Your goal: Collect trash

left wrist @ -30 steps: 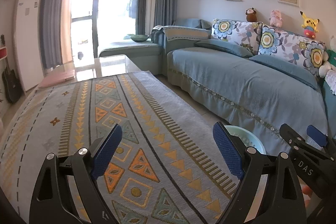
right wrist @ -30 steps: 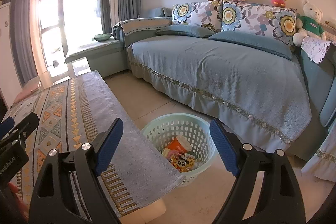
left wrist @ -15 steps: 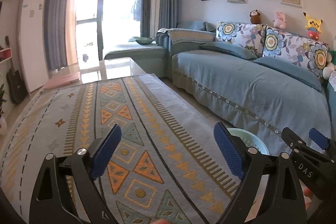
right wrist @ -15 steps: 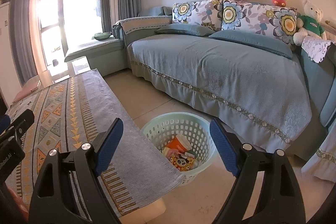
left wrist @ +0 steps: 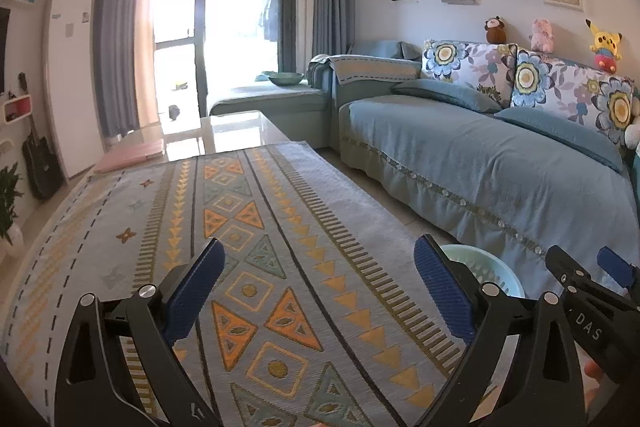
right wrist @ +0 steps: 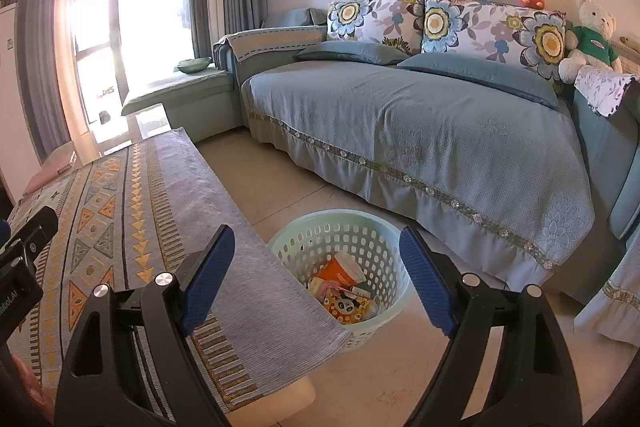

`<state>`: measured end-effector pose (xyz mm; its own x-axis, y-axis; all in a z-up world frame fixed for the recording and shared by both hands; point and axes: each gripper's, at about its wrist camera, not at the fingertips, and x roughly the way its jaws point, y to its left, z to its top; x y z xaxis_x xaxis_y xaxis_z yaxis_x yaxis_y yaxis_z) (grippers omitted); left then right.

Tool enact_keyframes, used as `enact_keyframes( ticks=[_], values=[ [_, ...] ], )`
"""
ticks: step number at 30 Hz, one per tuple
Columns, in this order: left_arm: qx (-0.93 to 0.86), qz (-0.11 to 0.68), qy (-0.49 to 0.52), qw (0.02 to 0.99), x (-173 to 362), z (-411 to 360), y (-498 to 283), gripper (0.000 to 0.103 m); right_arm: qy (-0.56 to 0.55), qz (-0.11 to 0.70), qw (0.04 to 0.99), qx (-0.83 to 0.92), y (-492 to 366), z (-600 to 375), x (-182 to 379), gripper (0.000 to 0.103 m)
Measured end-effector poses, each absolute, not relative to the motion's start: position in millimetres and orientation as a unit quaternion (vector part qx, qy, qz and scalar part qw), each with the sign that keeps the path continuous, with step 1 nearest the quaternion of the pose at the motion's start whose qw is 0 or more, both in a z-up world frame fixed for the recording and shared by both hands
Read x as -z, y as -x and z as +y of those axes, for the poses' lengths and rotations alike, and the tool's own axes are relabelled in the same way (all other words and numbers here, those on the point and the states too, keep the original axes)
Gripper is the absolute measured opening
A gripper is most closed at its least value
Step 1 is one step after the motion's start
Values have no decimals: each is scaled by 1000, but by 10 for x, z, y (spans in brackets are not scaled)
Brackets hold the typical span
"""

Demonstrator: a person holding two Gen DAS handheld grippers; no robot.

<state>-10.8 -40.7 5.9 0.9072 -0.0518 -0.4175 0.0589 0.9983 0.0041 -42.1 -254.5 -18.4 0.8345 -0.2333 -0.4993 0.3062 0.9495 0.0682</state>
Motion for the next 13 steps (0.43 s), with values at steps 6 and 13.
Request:
enact_keyframes(
  ticks=[6,13],
  values=[
    [30,218,-5,975,-57,-422,105,94,-73,251,955,141,418,-2547,186,80],
    [25,220,-6,975,-51,-428,111,94,-73,254,954,141,420,-2552,207,80]
  ],
)
